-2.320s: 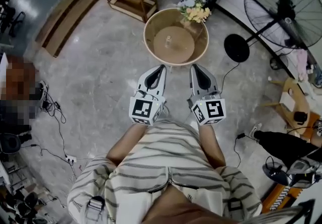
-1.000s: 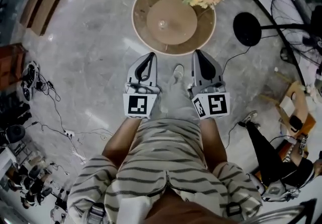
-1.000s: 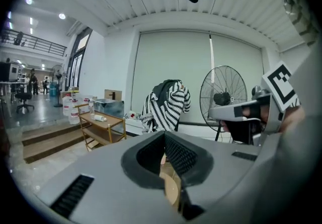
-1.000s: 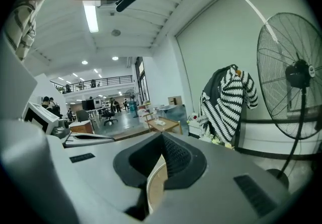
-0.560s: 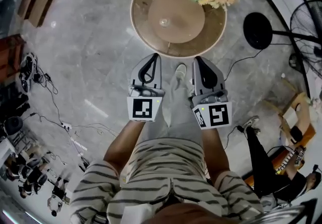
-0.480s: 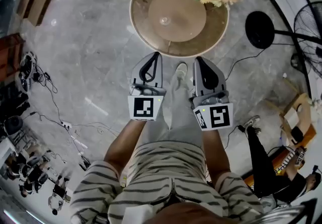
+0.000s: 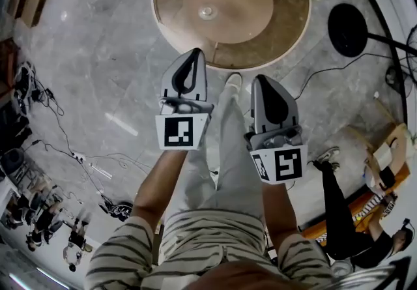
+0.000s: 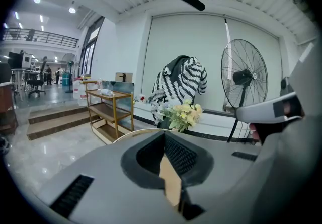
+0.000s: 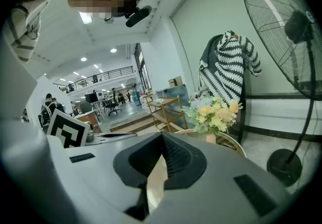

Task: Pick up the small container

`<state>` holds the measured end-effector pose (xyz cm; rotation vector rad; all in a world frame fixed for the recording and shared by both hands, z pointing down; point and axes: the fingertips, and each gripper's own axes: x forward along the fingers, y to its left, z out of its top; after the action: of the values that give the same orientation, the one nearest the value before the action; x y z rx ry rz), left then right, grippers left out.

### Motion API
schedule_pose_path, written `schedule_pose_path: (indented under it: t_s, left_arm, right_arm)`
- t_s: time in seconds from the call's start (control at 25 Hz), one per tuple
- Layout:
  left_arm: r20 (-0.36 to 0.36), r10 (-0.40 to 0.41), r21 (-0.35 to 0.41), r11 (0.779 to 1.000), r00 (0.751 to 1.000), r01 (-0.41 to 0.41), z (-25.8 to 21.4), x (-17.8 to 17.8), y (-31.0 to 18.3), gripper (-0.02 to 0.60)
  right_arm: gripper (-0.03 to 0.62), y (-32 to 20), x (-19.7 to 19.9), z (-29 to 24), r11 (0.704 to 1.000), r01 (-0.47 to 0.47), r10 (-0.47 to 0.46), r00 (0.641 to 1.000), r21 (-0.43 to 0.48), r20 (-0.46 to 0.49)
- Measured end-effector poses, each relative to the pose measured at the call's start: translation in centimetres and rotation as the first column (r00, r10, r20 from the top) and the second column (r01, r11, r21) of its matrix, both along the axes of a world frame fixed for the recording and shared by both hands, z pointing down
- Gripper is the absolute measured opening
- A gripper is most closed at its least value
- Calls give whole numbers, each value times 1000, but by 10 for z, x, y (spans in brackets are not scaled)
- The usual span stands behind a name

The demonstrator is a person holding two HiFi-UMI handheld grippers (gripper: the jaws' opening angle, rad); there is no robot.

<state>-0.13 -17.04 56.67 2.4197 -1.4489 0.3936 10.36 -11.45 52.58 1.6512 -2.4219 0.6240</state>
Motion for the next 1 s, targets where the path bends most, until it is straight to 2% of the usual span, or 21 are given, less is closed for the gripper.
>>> schedule_pose_path:
  t_s: [0.72, 0.76, 0.92, 1.0]
  left_arm:
    - [59, -46, -43, 998, 997, 49, 119, -6, -19, -1]
    - [62, -49, -45, 998, 997, 52, 126, -8, -20, 8]
    - [73, -45, -60, 997, 996, 50, 152, -5, -25, 132]
    - [79, -45, -70, 996, 996, 51, 164, -3, -29, 146]
  right_arm:
    - [8, 5, -7, 77, 998, -11, 13, 1000, -60, 27]
    - [9, 6, -8, 81, 998, -14, 16, 999, -64, 30]
    - [9, 5, -8, 98, 997, -22, 24, 999, -80, 31]
    - [9, 6, -8, 103, 996, -20, 22, 999, -87, 29]
